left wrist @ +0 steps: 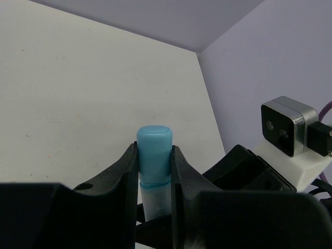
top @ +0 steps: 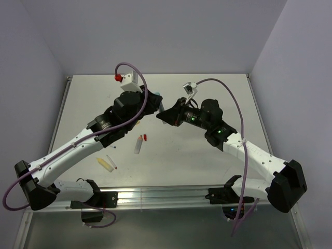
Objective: Insert the pens into the pen caps
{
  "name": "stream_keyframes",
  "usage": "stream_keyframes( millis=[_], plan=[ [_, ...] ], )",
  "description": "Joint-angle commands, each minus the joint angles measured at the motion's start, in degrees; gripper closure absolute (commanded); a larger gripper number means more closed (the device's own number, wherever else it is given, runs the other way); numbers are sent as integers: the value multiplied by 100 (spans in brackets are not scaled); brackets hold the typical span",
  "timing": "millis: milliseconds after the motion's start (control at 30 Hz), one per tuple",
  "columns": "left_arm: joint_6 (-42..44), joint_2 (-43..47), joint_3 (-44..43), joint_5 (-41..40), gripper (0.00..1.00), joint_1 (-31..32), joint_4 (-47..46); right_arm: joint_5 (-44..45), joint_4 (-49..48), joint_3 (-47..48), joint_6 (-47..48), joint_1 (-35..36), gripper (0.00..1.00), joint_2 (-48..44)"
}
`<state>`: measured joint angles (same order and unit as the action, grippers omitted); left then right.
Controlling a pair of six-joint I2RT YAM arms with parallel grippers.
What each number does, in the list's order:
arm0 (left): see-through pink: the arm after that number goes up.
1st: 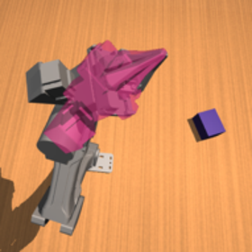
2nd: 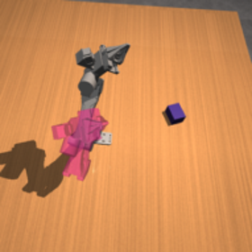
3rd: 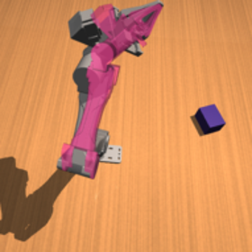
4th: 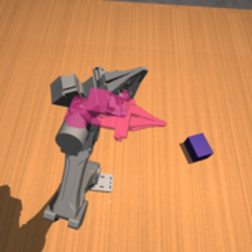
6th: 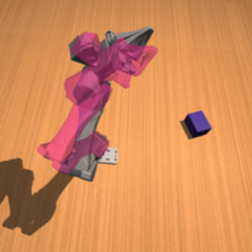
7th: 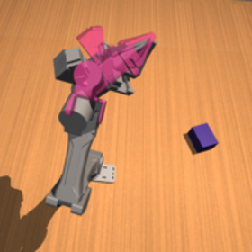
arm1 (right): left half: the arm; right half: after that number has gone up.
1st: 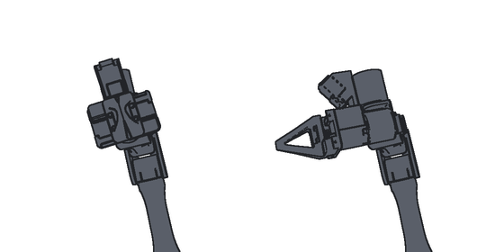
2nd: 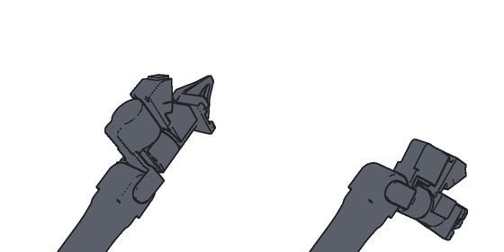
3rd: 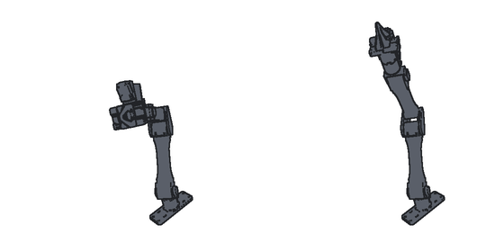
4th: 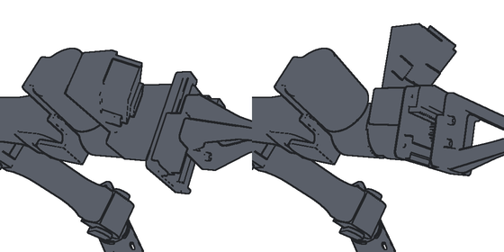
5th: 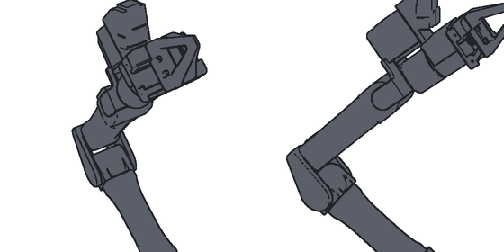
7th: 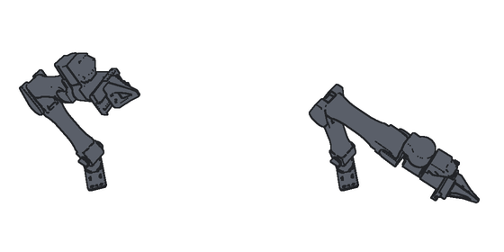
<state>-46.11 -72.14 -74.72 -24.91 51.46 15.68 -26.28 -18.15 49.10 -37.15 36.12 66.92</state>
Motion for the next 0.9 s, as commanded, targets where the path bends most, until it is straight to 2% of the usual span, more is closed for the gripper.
stream_keyframes(
  millis=[0,233,600,867],
  plan=[
    [145,314,282,662,100,426,252,564,-1129,29,-135,-263,100,-231],
    [295,429,406,443,100,724,180,484,-1147,12,-153,-272,100,-416],
    [102,78,-16,-567,100,1419,875,1248,-418,293,418,-272,100,-741],
    [-117,-151,-315,-761,100,1630,1305,1670,13,495,796,-281,100,-803]
  ],
)
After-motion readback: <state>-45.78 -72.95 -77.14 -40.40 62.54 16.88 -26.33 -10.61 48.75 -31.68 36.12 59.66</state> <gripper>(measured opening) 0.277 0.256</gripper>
